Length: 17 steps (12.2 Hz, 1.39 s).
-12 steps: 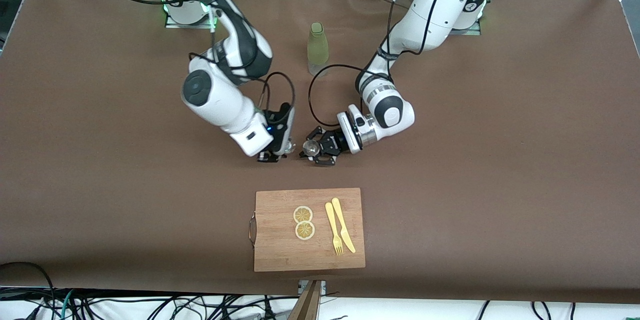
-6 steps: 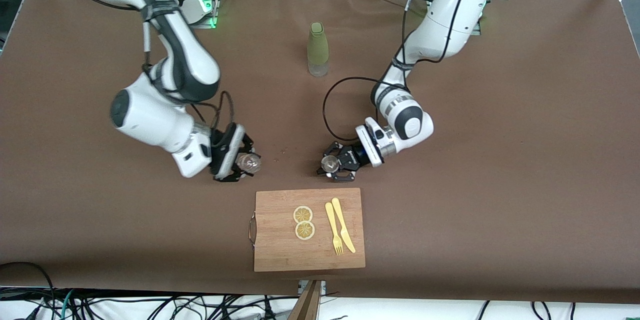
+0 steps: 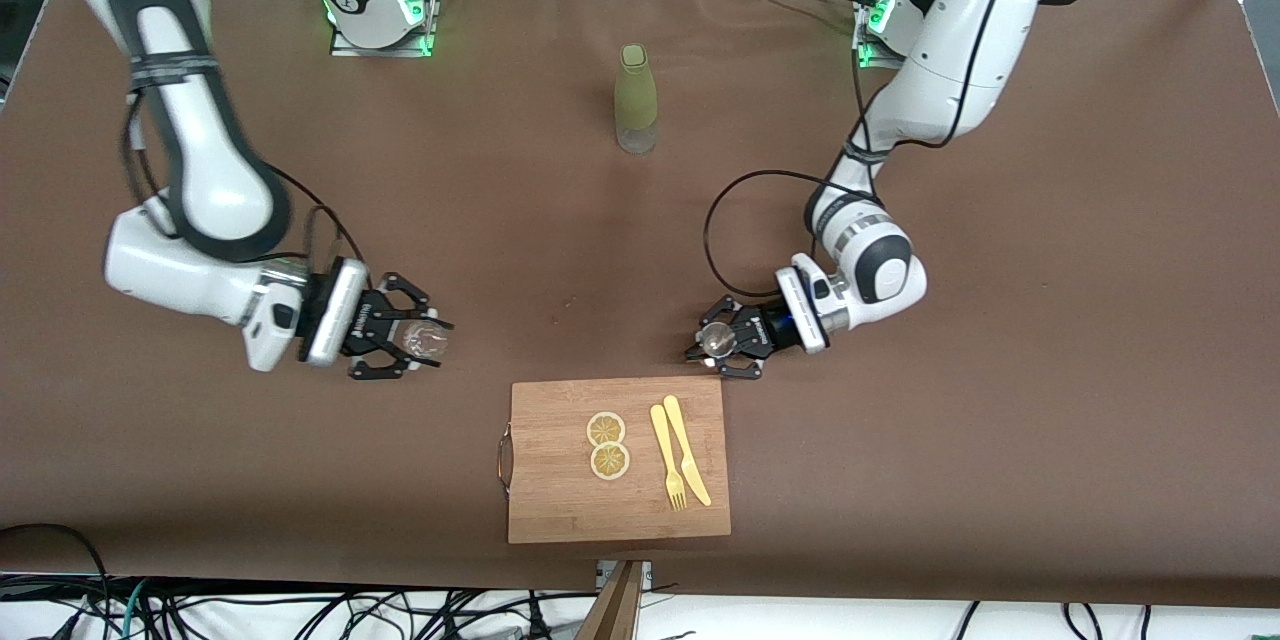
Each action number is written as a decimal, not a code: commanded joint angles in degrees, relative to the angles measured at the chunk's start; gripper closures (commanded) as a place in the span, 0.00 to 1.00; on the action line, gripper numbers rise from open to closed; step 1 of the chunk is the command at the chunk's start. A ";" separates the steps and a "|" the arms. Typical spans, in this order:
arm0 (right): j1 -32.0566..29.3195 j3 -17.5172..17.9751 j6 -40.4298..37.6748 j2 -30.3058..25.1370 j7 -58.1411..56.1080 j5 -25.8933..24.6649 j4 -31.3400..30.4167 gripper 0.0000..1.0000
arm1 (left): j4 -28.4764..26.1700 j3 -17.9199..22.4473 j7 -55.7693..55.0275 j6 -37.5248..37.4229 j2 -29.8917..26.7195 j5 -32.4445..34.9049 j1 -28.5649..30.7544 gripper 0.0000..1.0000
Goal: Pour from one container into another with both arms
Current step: 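Carry the glass back with the right gripper while the left gripper returns the jigger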
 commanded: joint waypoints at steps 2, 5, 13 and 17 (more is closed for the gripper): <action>-7.84 0.91 -8.77 -1.17 -13.04 2.81 -3.41 0.72 | -7.96 -0.82 -1.77 -6.16 -5.13 7.55 5.44 1.00; -10.92 -2.51 -12.37 1.19 -23.50 2.81 -5.88 0.72 | -11.40 -0.82 -2.74 -10.38 -6.54 14.04 10.18 1.00; -14.70 -9.29 -14.94 8.92 -33.46 2.37 -6.06 0.72 | -12.64 -0.55 -3.17 -19.53 -6.98 32.50 24.42 1.00; -16.20 -9.29 -14.85 11.83 -34.43 2.81 -5.62 0.68 | -12.02 -0.46 -3.27 -23.31 -6.72 40.16 31.19 1.00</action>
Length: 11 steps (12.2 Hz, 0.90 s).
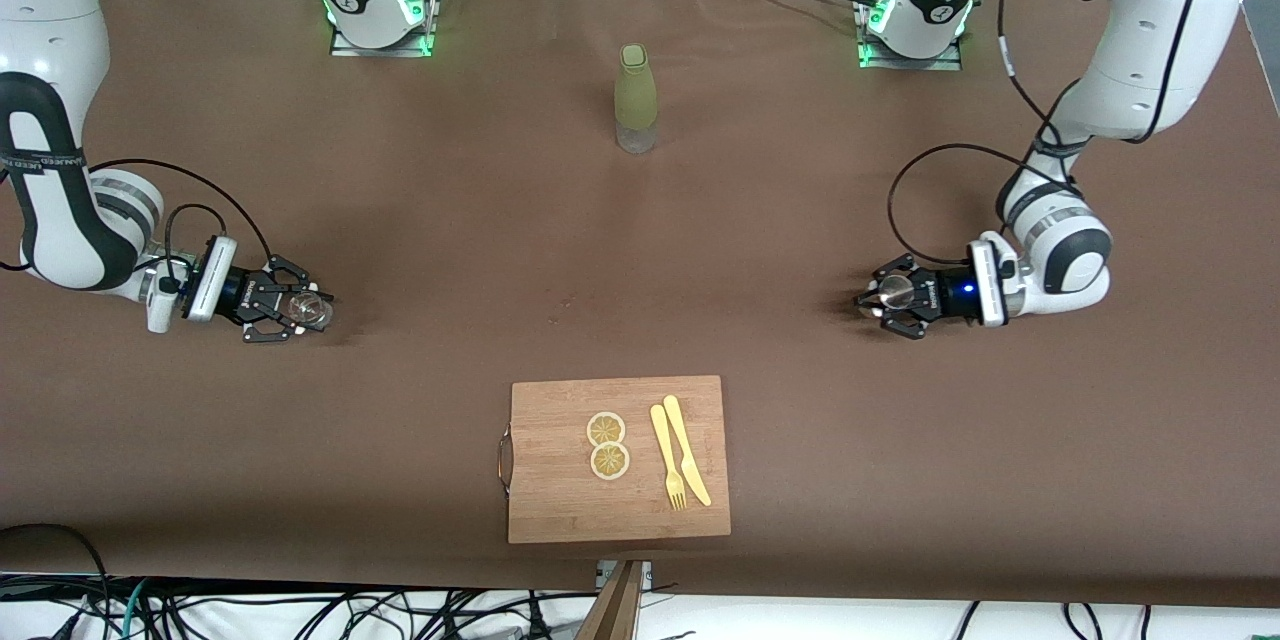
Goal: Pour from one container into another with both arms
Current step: 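Carry the glass back with the right gripper while the left gripper returns the jigger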
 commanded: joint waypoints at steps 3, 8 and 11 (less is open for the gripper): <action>-1.95 0.33 -0.74 2.26 -1.98 1.34 0.45 0.68 | 0.07 -0.48 -0.79 -3.92 -1.16 7.67 7.34 1.00; -2.56 0.15 -0.47 3.67 -2.34 1.43 0.54 0.63 | 0.33 -0.48 -0.44 -5.86 -0.03 13.74 13.23 1.00; -2.56 0.15 -0.65 3.67 -1.20 1.52 0.71 0.00 | 2.61 -0.48 0.18 -6.39 1.99 17.61 16.40 1.00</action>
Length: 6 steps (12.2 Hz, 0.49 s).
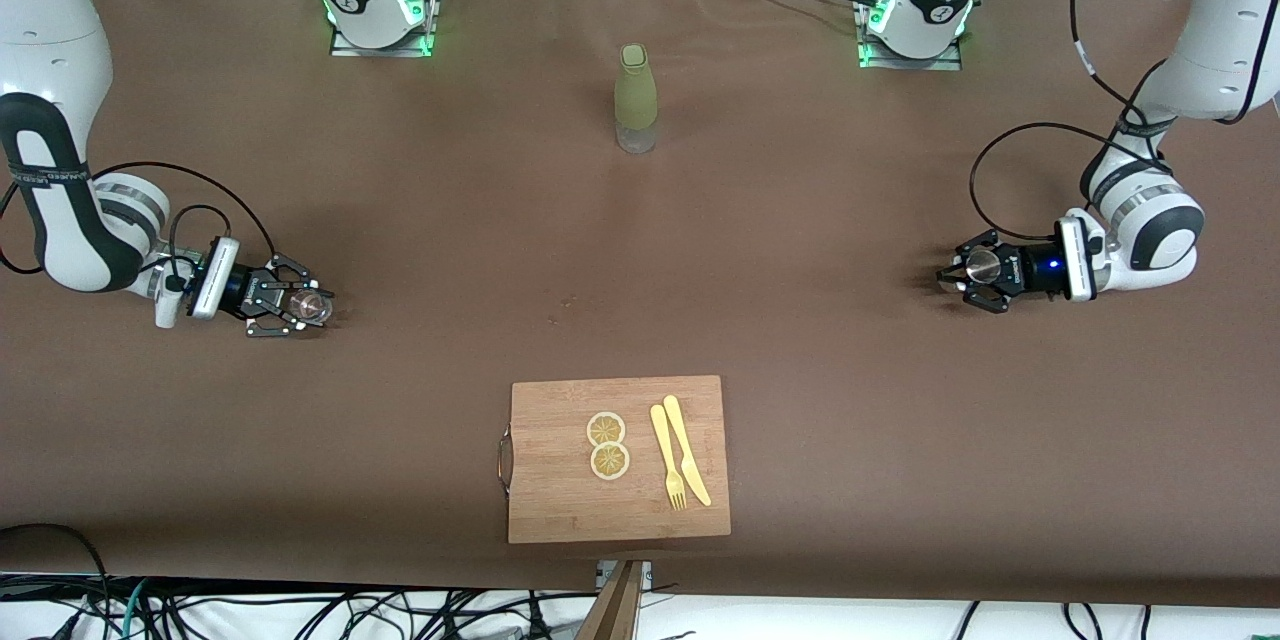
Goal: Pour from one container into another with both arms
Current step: 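Set down the glass with the right gripper while the left gripper sets the jigger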
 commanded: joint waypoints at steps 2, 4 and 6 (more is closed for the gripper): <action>-0.43 -0.06 -0.88 0.47 0.20 0.89 1.08 0.00 | 5.22 -0.54 0.80 -3.98 3.84 4.02 3.09 1.00; -0.34 -1.37 -1.06 -0.05 0.38 0.37 1.26 0.00 | 7.33 -0.37 1.33 -5.21 5.43 5.34 4.14 1.00; -0.25 -2.34 -1.06 -1.98 0.56 -1.55 1.17 0.00 | 9.00 -0.19 4.30 -5.66 7.45 6.13 4.94 1.00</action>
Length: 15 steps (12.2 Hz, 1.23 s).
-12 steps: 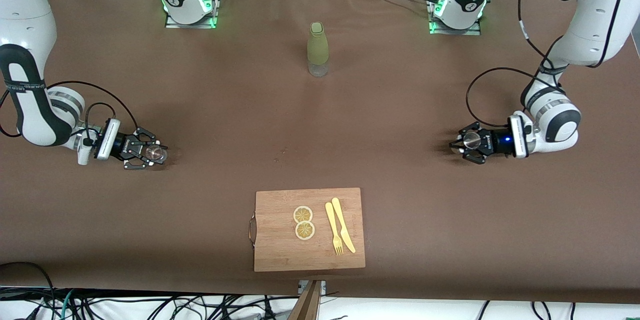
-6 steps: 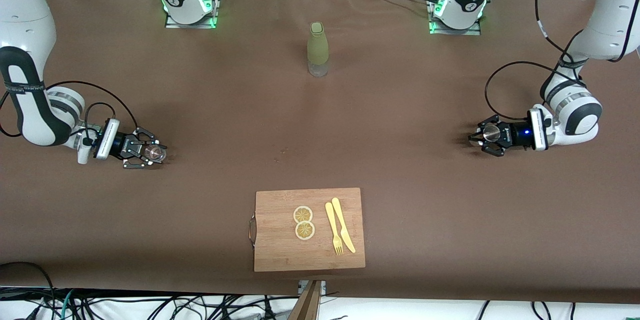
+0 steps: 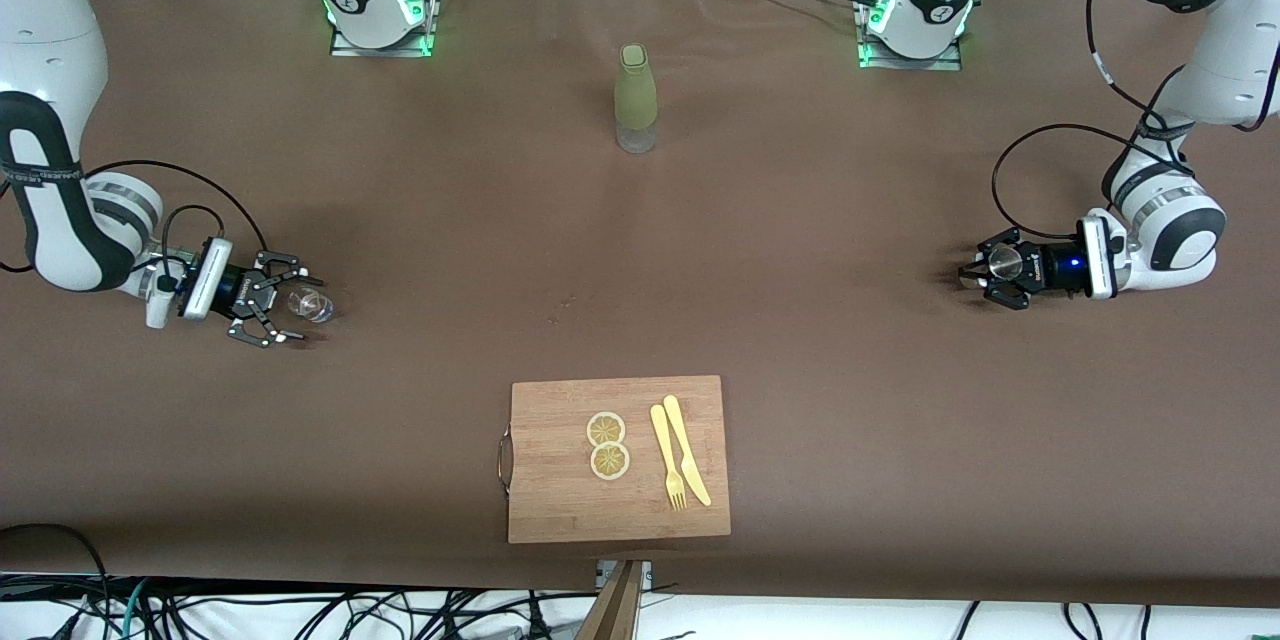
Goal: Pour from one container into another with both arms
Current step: 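Set down the glass with the right gripper while the left gripper sets the jigger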
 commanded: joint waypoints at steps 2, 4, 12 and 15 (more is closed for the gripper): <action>-0.23 -2.23 -1.04 -3.45 2.29 -4.92 0.23 0.00 | 4.85 1.02 3.51 -3.11 4.11 2.56 1.05 1.00; -0.14 -3.90 -2.00 -4.68 3.44 -7.47 0.23 0.00 | 5.65 1.46 4.64 -3.82 4.99 2.56 1.05 1.00; 7.75 -6.71 -0.08 -17.86 32.66 -22.94 -0.39 0.00 | 5.74 1.64 5.18 -3.64 5.96 2.56 0.88 0.82; 12.24 -7.60 2.89 -19.37 44.28 -23.31 -0.30 0.00 | 5.74 2.08 5.09 -3.56 6.22 2.56 0.79 0.55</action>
